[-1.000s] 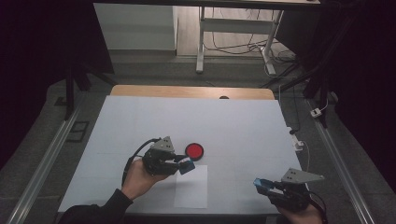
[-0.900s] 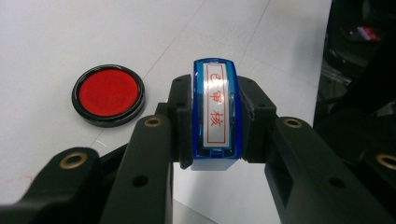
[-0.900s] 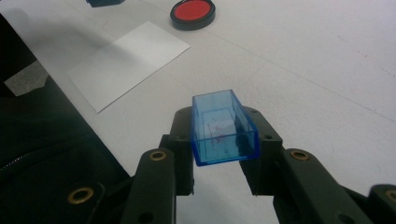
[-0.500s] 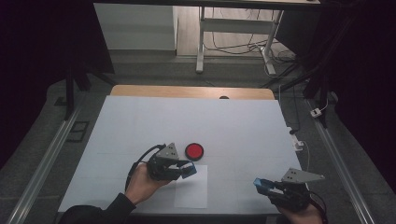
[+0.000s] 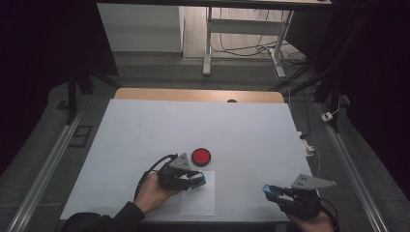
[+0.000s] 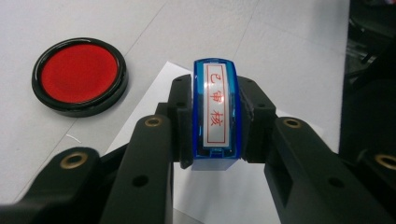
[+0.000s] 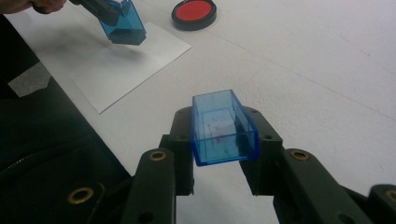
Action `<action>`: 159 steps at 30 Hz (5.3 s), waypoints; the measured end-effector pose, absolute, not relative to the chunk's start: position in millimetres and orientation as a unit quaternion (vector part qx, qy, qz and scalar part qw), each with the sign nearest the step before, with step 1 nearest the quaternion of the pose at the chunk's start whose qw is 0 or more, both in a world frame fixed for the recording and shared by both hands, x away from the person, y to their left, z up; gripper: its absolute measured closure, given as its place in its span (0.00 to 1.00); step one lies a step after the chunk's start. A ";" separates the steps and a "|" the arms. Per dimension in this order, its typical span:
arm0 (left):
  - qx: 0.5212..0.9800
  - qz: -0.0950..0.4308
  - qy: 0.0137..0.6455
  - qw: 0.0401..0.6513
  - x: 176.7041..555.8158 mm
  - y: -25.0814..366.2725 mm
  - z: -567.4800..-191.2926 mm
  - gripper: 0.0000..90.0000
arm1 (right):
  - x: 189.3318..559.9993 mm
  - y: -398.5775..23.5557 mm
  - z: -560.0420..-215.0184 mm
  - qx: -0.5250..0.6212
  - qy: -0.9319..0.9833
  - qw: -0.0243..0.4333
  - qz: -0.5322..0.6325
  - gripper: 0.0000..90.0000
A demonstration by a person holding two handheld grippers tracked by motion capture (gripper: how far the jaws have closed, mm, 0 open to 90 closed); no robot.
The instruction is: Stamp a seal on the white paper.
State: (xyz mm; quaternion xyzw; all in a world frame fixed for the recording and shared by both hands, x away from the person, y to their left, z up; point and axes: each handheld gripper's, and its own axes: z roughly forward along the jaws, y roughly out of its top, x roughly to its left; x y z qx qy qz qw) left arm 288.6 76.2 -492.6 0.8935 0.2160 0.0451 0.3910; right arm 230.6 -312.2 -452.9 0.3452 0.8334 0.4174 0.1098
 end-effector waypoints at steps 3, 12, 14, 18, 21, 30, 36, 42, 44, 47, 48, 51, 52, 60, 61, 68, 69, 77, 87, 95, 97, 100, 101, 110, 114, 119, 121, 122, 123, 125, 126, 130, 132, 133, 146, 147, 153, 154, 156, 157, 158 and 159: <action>0.894 0.042 0.217 0.389 289.2 74.3 -495.4 0.78 | 230.6 -312.1 -452.9 0.345 0.834 0.110 0.417 0.76; 0.899 0.034 0.223 0.376 291.5 69.2 -503.6 0.78 | 230.6 -312.2 -452.9 0.345 0.834 0.109 0.417 0.76; 0.899 0.034 0.225 0.373 291.9 68.8 -505.1 0.78 | 230.7 -312.3 -452.9 0.345 0.834 0.110 0.417 0.76; 0.900 0.034 0.226 0.371 292.9 69.0 -506.9 0.78 | 230.7 -312.4 -452.9 0.345 0.833 0.109 0.418 0.76; 0.900 0.031 0.228 0.371 293.2 69.0 -507.0 0.78 | 230.8 -312.4 -453.0 0.345 0.833 0.109 0.418 0.76; 0.903 0.030 0.224 0.365 293.9 68.0 -507.1 0.78 | 231.0 -312.4 -453.0 0.346 0.833 0.107 0.417 0.76; 0.900 0.016 0.231 0.368 297.1 70.4 -508.2 0.78 | 231.0 -312.3 -453.0 0.346 0.834 0.107 0.417 0.76; 0.903 0.036 0.226 0.363 291.4 67.2 -507.8 0.78 | 231.2 -312.3 -453.1 0.347 0.833 0.106 0.417 0.76; 0.905 0.045 0.223 0.360 289.1 66.0 -507.5 0.78 | 231.2 -312.3 -453.2 0.347 0.833 0.105 0.418 0.76; 0.909 0.059 0.216 0.352 285.7 63.6 -506.7 0.78 | 231.2 -312.4 -453.2 0.347 0.833 0.105 0.418 0.76; 0.910 0.064 0.215 0.350 284.4 62.7 -506.5 0.78 | 231.1 -312.4 -453.1 0.347 0.833 0.106 0.417 0.76; 0.912 0.077 0.210 0.344 281.1 60.3 -505.9 0.78 | 231.2 -312.3 -453.1 0.347 0.834 0.106 0.416 0.76; 0.913 0.081 0.209 0.342 280.2 59.6 -505.8 0.78 | 231.2 -312.3 -453.1 0.347 0.834 0.105 0.416 0.76; 0.917 0.098 0.201 0.330 276.0 55.9 -504.9 0.78 | 231.2 -312.0 -453.3 0.347 0.834 0.105 0.415 0.76; 0.916 0.093 0.203 0.333 277.0 56.6 -505.1 0.78 | 231.2 -312.0 -453.3 0.347 0.834 0.105 0.415 0.76; 0.910 0.056 0.216 0.348 286.7 63.5 -506.8 0.78 | 231.3 -311.9 -453.4 0.345 0.835 0.104 0.416 0.76; 0.908 0.050 0.219 0.353 287.8 64.2 -507.4 0.78 | 231.4 -311.9 -453.4 0.345 0.835 0.104 0.416 0.76; 0.901 0.013 0.232 0.367 297.4 70.1 -509.6 0.78 | 231.3 -311.9 -453.3 0.345 0.835 0.105 0.415 0.76; 0.906 0.024 0.225 0.359 294.9 67.6 -508.4 0.78 | 231.4 -311.9 -453.2 0.345 0.837 0.105 0.412 0.76; 0.915 0.071 0.210 0.338 283.2 59.7 -506.1 0.78 | 231.5 -311.6 -453.4 0.344 0.837 0.104 0.413 0.76; 0.914 0.069 0.212 0.339 283.6 60.3 -506.3 0.78 | 231.5 -311.5 -453.5 0.344 0.837 0.103 0.413 0.76; 0.914 0.068 0.212 0.339 283.8 59.9 -506.1 0.78 | 231.5 -311.5 -453.5 0.343 0.837 0.104 0.413 0.76; 0.914 0.068 0.211 0.339 284.1 59.8 -505.9 0.78 | 231.6 -311.5 -453.5 0.344 0.837 0.103 0.413 0.76; 0.911 0.040 0.227 0.342 291.2 62.9 -504.6 0.78 | 231.6 -311.7 -453.5 0.344 0.837 0.104 0.413 0.76; 0.909 0.027 0.233 0.344 293.5 64.2 -502.8 0.78 | 231.5 -311.9 -453.3 0.344 0.837 0.105 0.412 0.76; 0.904 0.030 0.231 0.360 293.1 65.8 -495.4 0.78 | 231.6 -311.7 -453.4 0.344 0.837 0.104 0.413 0.76; 0.902 0.031 0.228 0.365 293.0 66.5 -492.6 0.78 | 231.6 -311.7 -453.4 0.344 0.837 0.104 0.413 0.76; 0.901 0.031 0.229 0.367 292.8 66.8 -491.5 0.78 | 231.6 -311.7 -453.4 0.344 0.837 0.104 0.413 0.76; 0.900 0.032 0.228 0.369 292.8 67.3 -490.4 0.78 | 231.6 -311.7 -453.5 0.344 0.837 0.104 0.413 0.76; 0.899 0.031 0.227 0.374 293.1 68.4 -488.3 0.78 | 231.7 -311.7 -453.5 0.344 0.837 0.104 0.413 0.76; 0.898 0.030 0.228 0.376 293.3 68.7 -487.4 0.78 | 231.7 -311.7 -453.5 0.344 0.837 0.103 0.413 0.76; 0.895 0.029 0.227 0.383 294.1 71.0 -483.4 0.78 | 231.6 -311.7 -453.5 0.344 0.837 0.103 0.413 0.76; 0.894 0.028 0.227 0.385 294.0 72.0 -481.3 0.78 | 231.7 -311.7 -453.5 0.344 0.837 0.103 0.413 0.76; 0.894 0.028 0.226 0.386 293.9 72.7 -480.3 0.78 | 231.7 -311.7 -453.5 0.344 0.837 0.103 0.413 0.76; 0.892 0.050 0.205 0.400 290.1 80.1 -468.0 0.78 | 231.6 -311.9 -453.3 0.344 0.837 0.104 0.412 0.76; 0.890 0.051 0.204 0.403 289.6 80.9 -467.1 0.78 | 231.6 -311.9 -453.3 0.344 0.837 0.104 0.412 0.76; 0.887 0.049 0.199 0.414 287.9 85.9 -462.1 0.78 | 231.6 -311.8 -453.4 0.344 0.837 0.103 0.413 0.76; 0.885 0.049 0.199 0.418 287.4 86.3 -461.5 0.78 | 231.6 -311.7 -453.4 0.344 0.837 0.103 0.413 0.76; 0.884 0.051 0.198 0.420 287.0 87.6 -459.8 0.78 | 231.6 -311.7 -453.4 0.344 0.837 0.103 0.413 0.76; 0.883 0.049 0.198 0.423 286.6 88.2 -459.1 0.78 | 231.6 -311.7 -453.4 0.344 0.837 0.103 0.413 0.76; 0.882 0.050 0.198 0.425 286.3 88.9 -458.3 0.78 | 231.6 -311.8 -453.4 0.344 0.837 0.103 0.413 0.76; 0.881 0.050 0.197 0.427 286.0 89.6 -457.5 0.78 | 231.6 -311.8 -453.4 0.344 0.837 0.103 0.413 0.76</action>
